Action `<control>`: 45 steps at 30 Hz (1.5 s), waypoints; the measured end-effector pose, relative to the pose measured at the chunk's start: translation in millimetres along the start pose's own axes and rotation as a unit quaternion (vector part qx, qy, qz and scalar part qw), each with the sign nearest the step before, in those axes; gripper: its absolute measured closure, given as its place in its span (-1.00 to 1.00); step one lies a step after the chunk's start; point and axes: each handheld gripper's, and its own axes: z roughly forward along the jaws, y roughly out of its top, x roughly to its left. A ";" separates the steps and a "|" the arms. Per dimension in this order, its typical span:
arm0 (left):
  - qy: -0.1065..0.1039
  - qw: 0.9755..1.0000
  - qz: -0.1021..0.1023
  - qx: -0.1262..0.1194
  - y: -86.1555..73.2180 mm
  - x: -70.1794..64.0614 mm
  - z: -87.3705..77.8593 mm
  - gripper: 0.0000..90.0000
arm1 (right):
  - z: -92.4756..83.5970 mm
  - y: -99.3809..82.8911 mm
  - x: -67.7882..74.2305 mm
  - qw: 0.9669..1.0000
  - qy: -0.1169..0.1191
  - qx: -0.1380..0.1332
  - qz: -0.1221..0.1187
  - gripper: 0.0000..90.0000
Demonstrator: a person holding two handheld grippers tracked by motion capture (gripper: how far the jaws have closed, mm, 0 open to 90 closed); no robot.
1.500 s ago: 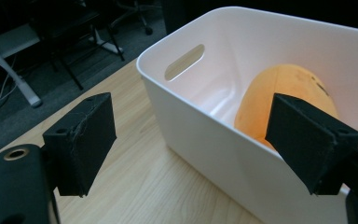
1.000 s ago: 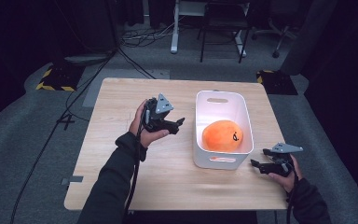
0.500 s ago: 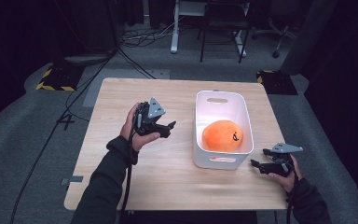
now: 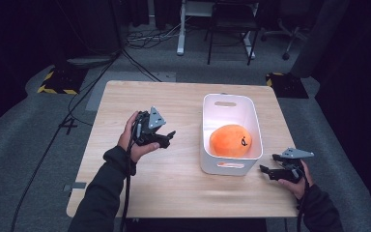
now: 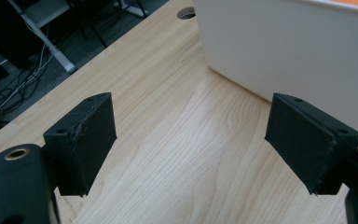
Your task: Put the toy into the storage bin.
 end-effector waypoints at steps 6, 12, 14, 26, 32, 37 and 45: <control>0.002 1.000 0.005 0.011 -8.1 -1.2 -1.1 -0.64 | 0.0 0.0 0.0 1.000 0.000 0.000 0.000 -0.56; 0.010 1.000 0.003 0.017 -17.2 -4.5 -0.7 -0.64 | 0.0 0.0 0.0 1.000 0.000 0.000 0.000 -0.56; 0.012 1.000 0.005 0.018 -19.8 -5.2 -0.5 -0.64 | 0.0 0.0 0.0 1.000 0.000 0.000 0.000 -0.56; 0.018 0.998 0.025 0.049 -36.5 -11.7 -2.3 -0.64 | 0.0 0.0 0.0 1.000 0.000 0.000 0.000 -0.56; 0.016 0.997 0.035 0.066 -46.8 -12.1 -4.3 -0.64 | 0.0 0.0 0.0 1.000 0.000 0.000 0.000 -0.56; 0.027 0.996 0.047 0.075 -53.8 -13.4 -7.4 -0.64 | 0.0 0.0 0.0 1.000 0.000 0.000 0.000 -0.56; 0.027 0.995 0.041 0.085 -63.7 -15.1 -10.0 -0.64 | 0.0 0.0 0.0 1.000 0.000 0.000 0.000 -0.56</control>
